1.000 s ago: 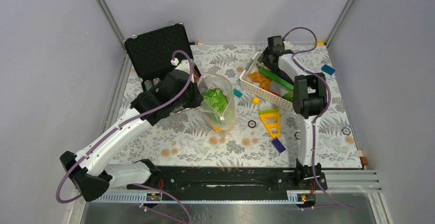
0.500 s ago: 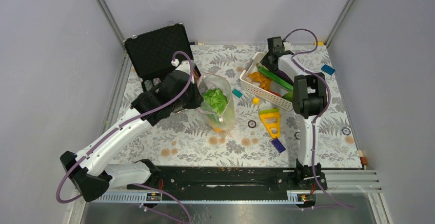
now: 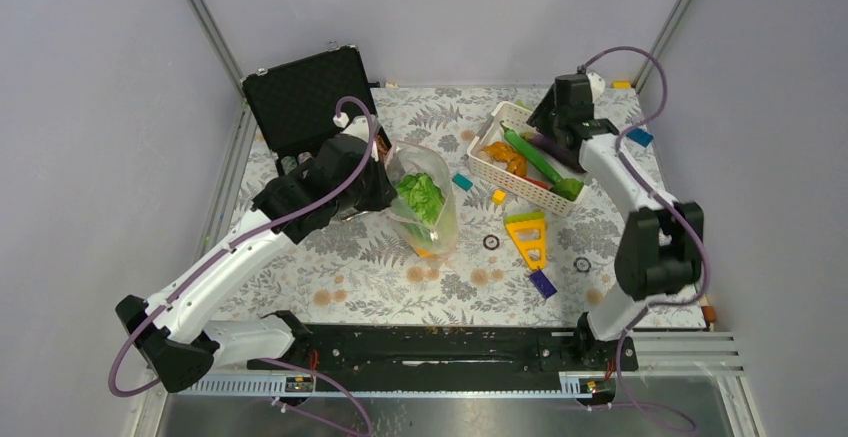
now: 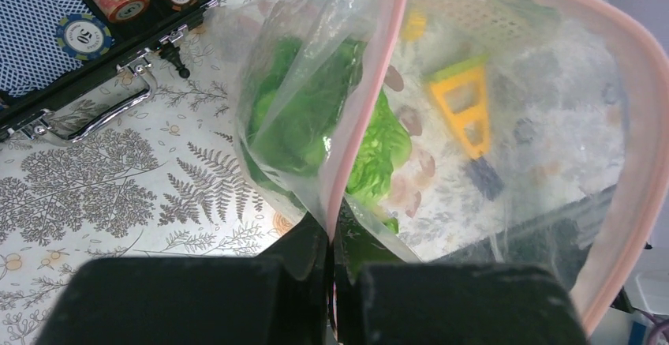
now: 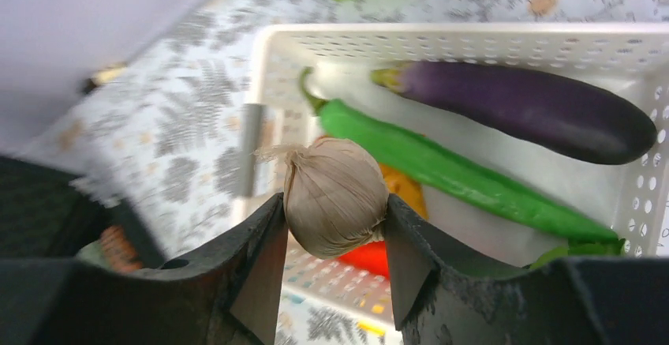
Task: Place the food in the zip-top bag and seal the zipper
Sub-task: Pick up the fake vegetable from the bin.
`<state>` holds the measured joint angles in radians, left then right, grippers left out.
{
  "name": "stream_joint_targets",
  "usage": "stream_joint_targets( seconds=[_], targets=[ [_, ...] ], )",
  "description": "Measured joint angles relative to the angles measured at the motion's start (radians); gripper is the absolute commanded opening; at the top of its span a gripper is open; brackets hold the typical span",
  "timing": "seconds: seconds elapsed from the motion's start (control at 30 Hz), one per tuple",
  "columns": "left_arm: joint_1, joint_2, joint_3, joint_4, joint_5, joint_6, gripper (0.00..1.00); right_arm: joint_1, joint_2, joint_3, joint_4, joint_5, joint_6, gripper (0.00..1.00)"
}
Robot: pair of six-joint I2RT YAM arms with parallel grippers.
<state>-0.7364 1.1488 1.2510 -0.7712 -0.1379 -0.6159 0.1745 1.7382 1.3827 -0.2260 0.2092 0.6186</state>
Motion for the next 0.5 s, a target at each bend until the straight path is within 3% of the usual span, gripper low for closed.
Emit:
stream_joint_targets(
  seconds=[0.2, 0.5],
  targets=[
    [0.0, 0.014, 0.038, -0.01, 0.034, -0.007, 0.0, 0.029, -0.308, -0.121, 0.071, -0.173, -0.085, 0.28],
    [0.0, 0.018, 0.051, -0.031, 0.079, -0.015, 0.0, 0.354, -0.632, -0.261, 0.206, -0.504, -0.237, 0.31]
  ],
)
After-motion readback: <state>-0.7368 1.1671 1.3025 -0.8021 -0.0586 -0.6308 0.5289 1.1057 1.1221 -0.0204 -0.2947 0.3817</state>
